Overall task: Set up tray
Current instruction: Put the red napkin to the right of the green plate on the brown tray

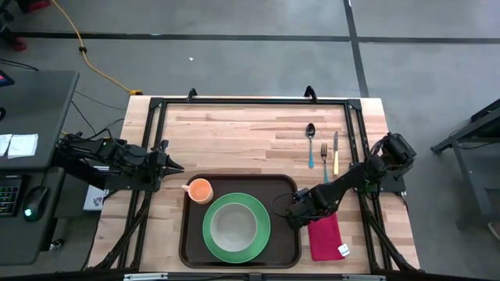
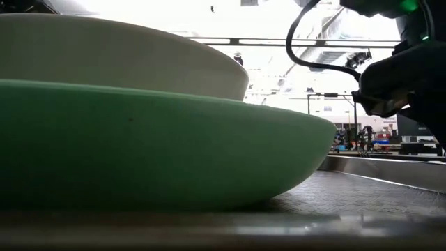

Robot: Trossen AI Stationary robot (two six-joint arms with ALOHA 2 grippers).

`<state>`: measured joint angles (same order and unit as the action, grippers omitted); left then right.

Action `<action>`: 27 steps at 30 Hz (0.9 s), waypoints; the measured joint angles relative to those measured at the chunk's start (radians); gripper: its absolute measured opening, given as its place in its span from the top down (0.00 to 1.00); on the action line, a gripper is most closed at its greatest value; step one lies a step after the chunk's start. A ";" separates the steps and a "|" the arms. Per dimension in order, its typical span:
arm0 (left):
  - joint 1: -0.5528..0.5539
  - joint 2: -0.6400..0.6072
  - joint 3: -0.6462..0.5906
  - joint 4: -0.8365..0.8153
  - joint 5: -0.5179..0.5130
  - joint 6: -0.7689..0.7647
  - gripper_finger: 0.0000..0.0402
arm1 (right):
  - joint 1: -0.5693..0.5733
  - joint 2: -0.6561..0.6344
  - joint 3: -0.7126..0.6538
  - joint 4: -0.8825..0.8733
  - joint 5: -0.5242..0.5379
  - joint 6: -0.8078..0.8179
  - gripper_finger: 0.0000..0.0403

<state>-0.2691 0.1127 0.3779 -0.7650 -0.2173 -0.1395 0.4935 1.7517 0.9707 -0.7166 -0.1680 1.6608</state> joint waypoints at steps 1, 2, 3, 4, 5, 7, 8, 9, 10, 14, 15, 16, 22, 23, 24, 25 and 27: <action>0.000 0.000 0.000 0.000 0.000 0.000 0.82 | -0.002 0.000 0.000 -0.002 -0.001 0.000 0.68; 0.000 0.000 0.000 0.000 0.000 0.000 0.82 | -0.004 0.000 0.000 -0.004 -0.003 0.000 0.68; 0.000 0.000 0.000 0.000 0.000 -0.001 0.82 | -0.007 0.000 0.000 -0.004 -0.005 0.000 0.68; 0.000 0.000 0.000 0.001 0.000 -0.001 0.82 | -0.010 0.000 -0.001 -0.005 -0.006 0.000 0.69; 0.000 0.000 0.000 0.002 0.000 -0.001 0.82 | -0.011 0.000 -0.001 -0.007 -0.006 0.000 0.70; 0.000 0.000 0.000 0.006 0.000 -0.001 0.82 | -0.016 0.001 -0.001 -0.011 -0.006 -0.001 0.74; 0.000 0.000 0.000 0.008 0.000 -0.001 0.82 | -0.017 0.001 -0.002 -0.013 -0.004 -0.001 0.76; 0.000 0.000 0.000 0.007 0.000 -0.001 0.82 | -0.017 0.001 -0.002 -0.017 0.000 -0.002 0.79; 0.000 0.000 0.000 0.007 0.000 -0.001 0.82 | -0.018 0.001 -0.002 -0.022 0.003 -0.003 0.81; 0.000 0.000 0.000 0.007 -0.001 -0.001 0.82 | -0.017 0.001 -0.002 -0.044 0.009 -0.003 0.92; 0.000 0.000 0.000 0.007 -0.001 -0.001 0.82 | -0.018 0.001 -0.002 -0.048 0.009 -0.003 0.95; 0.000 0.000 0.000 0.007 -0.001 -0.001 0.82 | -0.018 0.001 -0.002 -0.051 0.010 -0.003 0.97; 0.000 0.000 0.000 0.007 -0.001 -0.001 0.82 | -0.018 0.002 -0.002 -0.057 0.014 0.009 0.98; 0.000 0.000 0.000 0.007 -0.001 -0.001 0.82 | -0.018 0.002 -0.002 -0.059 0.013 0.010 0.99; 0.000 0.000 0.000 0.007 -0.001 -0.001 0.82 | -0.018 0.002 -0.002 -0.059 0.011 0.010 0.99; 0.000 0.000 0.000 0.007 -0.001 -0.001 0.82 | -0.018 0.002 -0.003 -0.059 0.007 0.010 1.00; 0.000 0.000 0.000 0.007 -0.001 -0.001 0.82 | -0.018 0.002 -0.003 -0.059 -0.007 0.019 0.99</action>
<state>-0.2689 0.1125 0.3779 -0.7582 -0.2182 -0.1404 0.4755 1.7538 0.9676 -0.7754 -0.1749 1.6796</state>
